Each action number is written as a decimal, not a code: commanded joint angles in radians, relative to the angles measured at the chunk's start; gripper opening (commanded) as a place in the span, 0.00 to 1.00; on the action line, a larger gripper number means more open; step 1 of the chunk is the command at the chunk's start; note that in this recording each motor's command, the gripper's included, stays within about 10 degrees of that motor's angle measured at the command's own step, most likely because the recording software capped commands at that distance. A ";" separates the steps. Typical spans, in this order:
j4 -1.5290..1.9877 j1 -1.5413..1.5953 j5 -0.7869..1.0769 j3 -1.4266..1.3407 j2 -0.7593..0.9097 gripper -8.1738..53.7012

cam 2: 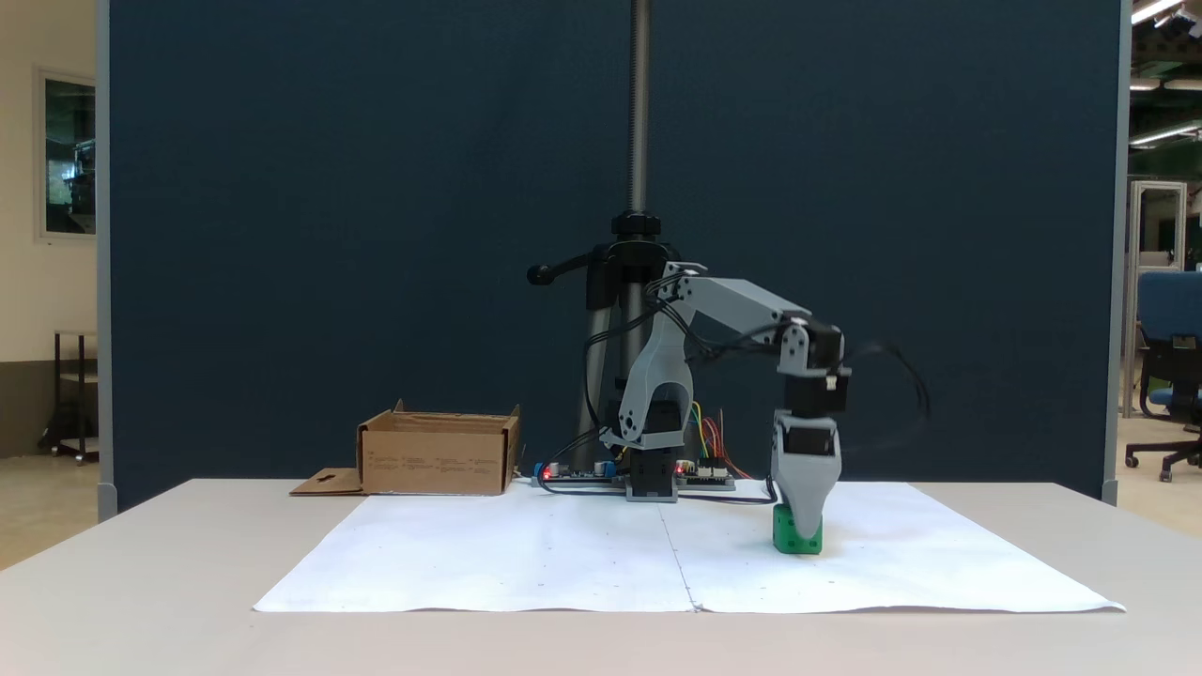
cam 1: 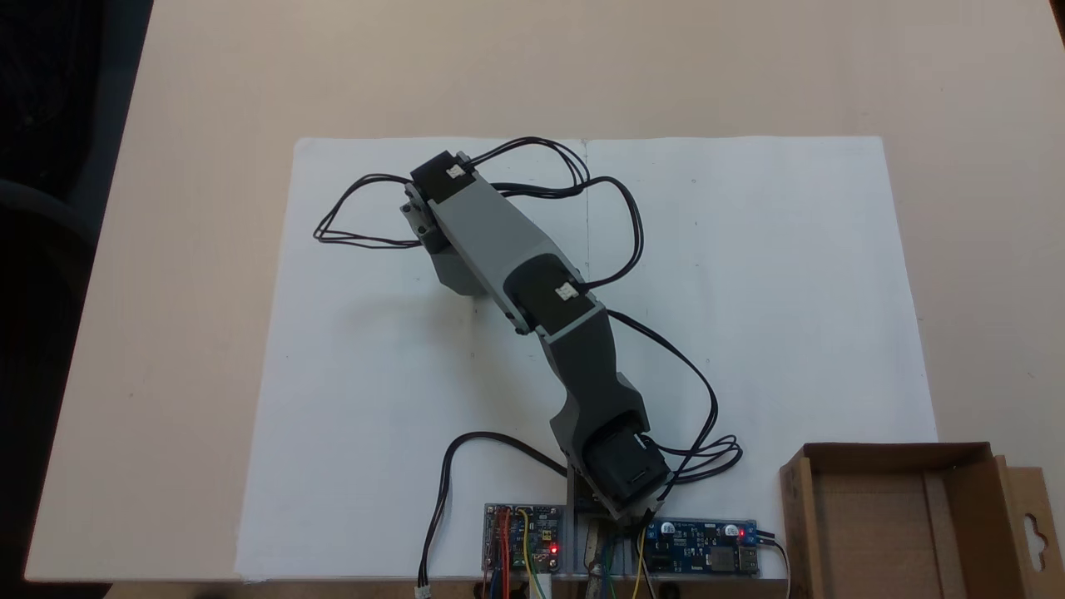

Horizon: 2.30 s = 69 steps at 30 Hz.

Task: Grasp a green dice and put it in the bin.

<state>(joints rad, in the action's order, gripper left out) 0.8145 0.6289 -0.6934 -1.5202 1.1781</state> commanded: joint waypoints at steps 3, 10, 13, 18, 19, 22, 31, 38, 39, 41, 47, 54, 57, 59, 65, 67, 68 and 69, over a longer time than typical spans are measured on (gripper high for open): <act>-0.020 0.005 -0.087 0.026 0.014 0.79; -0.012 -0.015 -0.084 0.025 0.000 0.79; -0.009 -0.017 -0.084 0.025 -0.002 0.79; -0.012 -0.015 -0.084 0.025 -0.012 0.79; -0.014 -0.015 -0.084 0.025 -0.018 0.79; -0.012 -0.011 -0.086 0.025 -0.021 0.75; -0.006 -0.009 -0.087 0.025 -0.020 0.62; 0.000 -0.008 -0.089 0.025 -0.014 0.48; 0.000 -0.008 -0.087 0.025 -0.014 0.48; 0.002 -0.008 -0.089 0.025 -0.014 0.47; 0.008 -0.014 -0.091 0.025 -0.012 0.42; 0.025 -0.023 -0.092 0.026 0.002 0.34; 0.032 -0.061 -0.091 0.025 0.048 0.34; 0.043 -0.109 -0.091 0.028 0.103 0.34; 0.124 -0.299 -0.075 0.029 0.299 0.34; 0.138 -0.387 -0.031 0.031 0.354 0.34; 0.138 -0.431 -0.003 0.031 0.374 0.34; 0.138 -0.477 0.031 0.032 0.390 0.34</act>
<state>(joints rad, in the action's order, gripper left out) 0.9081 0.2010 -0.7026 -1.5232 1.5033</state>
